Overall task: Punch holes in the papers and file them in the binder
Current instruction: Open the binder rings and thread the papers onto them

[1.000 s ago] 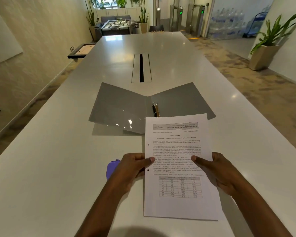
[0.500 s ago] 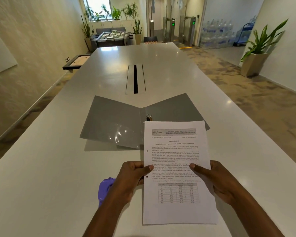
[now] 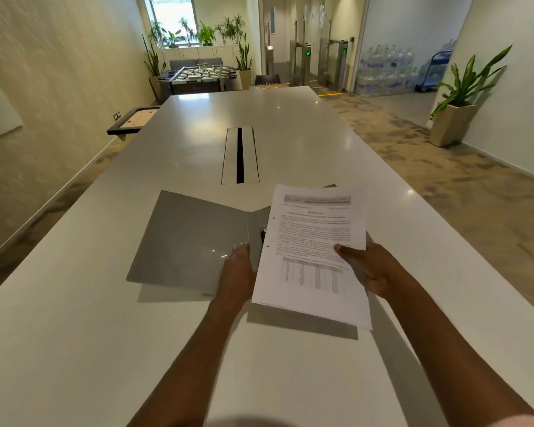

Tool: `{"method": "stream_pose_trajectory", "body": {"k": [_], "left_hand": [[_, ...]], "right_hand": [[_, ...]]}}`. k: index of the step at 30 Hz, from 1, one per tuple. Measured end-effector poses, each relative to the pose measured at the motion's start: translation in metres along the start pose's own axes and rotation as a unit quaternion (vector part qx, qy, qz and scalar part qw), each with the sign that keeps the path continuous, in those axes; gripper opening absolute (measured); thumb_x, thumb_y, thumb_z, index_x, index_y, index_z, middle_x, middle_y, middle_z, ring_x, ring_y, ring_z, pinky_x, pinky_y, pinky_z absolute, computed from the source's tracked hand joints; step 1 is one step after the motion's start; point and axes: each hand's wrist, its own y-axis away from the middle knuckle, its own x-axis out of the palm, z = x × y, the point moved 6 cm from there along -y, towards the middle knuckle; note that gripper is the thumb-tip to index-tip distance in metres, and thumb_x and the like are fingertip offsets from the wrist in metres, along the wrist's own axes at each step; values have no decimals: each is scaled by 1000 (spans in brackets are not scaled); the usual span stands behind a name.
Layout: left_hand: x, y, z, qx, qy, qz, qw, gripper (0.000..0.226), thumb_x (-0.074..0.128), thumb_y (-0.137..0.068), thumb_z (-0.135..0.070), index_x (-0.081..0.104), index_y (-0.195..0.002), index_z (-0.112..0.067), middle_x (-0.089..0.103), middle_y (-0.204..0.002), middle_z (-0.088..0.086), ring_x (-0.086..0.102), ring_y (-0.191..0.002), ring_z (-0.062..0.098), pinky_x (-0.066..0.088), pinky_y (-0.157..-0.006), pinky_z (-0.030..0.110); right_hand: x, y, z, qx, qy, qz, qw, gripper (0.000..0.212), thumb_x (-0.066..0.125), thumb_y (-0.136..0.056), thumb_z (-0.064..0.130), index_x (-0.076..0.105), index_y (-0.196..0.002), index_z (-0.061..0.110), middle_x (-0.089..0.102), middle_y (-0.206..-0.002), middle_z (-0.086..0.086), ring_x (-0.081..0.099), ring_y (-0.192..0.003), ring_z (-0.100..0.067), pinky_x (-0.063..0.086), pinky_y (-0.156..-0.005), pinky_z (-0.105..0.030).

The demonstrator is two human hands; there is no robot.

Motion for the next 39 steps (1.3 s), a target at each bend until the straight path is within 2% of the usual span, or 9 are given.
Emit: {"method": "stream_pose_trajectory", "body": {"k": [3, 5, 10, 15, 17, 20, 25, 30, 39], "left_hand": [[31, -23, 11, -17, -141, 79, 987, 86, 56, -104, -40, 12, -166, 1, 15, -175, 19, 11, -164, 30, 8, -131, 45], [45, -28, 15, -22, -199, 108, 974, 98, 52, -102, -57, 5, -167, -1, 5, -177, 17, 1, -165, 28, -1, -131, 49], [56, -27, 20, -19, -247, 104, 963, 111, 39, -94, -80, 3, -168, -5, -2, -178, 13, -7, -165, 25, -10, -130, 50], [54, -15, 13, -16, -267, 106, 958, 113, 35, -92, -84, 4, -168, -6, -1, -178, 12, -6, -165, 25, -9, -131, 50], [54, -5, 12, -17, -263, 105, 959, 114, 36, -91, -85, 4, -168, -7, -1, -178, 11, -7, -165, 25, -9, -130, 50], [56, 12, 10, -18, -259, 106, 960, 113, 40, -92, -82, 4, -168, -8, -1, -178, 11, -6, -165, 24, -7, -131, 51], [60, 56, 6, -14, -268, 110, 957, 113, 37, -92, -84, -1, -169, -11, -6, -178, 10, -10, -164, 25, -14, -127, 50], [65, 101, 0, -27, -281, 128, 951, 111, 26, -92, -87, -10, -167, -13, -17, -175, 9, -19, -162, 26, -19, -125, 50], [70, 157, -12, -46, -306, 176, 935, 111, 24, -92, -86, -17, -166, -13, -24, -174, 9, -25, -160, 28, -22, -123, 50]], "right_hand": [[-11, -22, -10, 33, 15, -49, 998, 45, 68, -95, -1, 59, -139, 1, 66, -136, -17, 65, -119, -34, 46, -111, -53], [-21, -29, -17, 56, 25, -71, 996, 48, 69, -94, -3, 58, -140, 0, 67, -134, -17, 66, -113, -36, 51, -102, -50], [-35, -29, -28, 87, 43, -85, 992, 35, 66, -96, -4, 61, -131, -3, 69, -125, -17, 68, -90, -27, 49, -94, -45], [-43, -21, -30, 94, 57, -89, 990, 40, 66, -96, -2, 59, -136, -6, 70, -107, -13, 67, -82, -23, 51, -87, -44], [-45, -14, -28, 95, 72, -87, 989, 36, 67, -96, -2, 61, -132, -5, 71, -97, -9, 67, -79, -23, 58, -70, -36], [-53, -5, -25, 95, 79, -78, 989, 29, 67, -96, -1, 63, -124, -3, 72, -92, -8, 69, -78, -26, 56, -41, -25], [-68, 8, -29, 90, 98, -69, 989, 24, 73, -93, 2, 68, -116, 0, 78, -91, -7, 78, -68, -24, 57, -44, -27], [-80, 28, -43, 95, 110, -54, 988, 21, 76, -90, 5, 70, -110, 1, 82, -88, -7, 80, -74, -28, 61, -51, -32], [-89, 81, -67, 90, 147, -57, 983, 12, 75, -92, 8, 72, -104, 9, 81, -77, 7, 78, -63, -12, 57, -47, -20]]}}
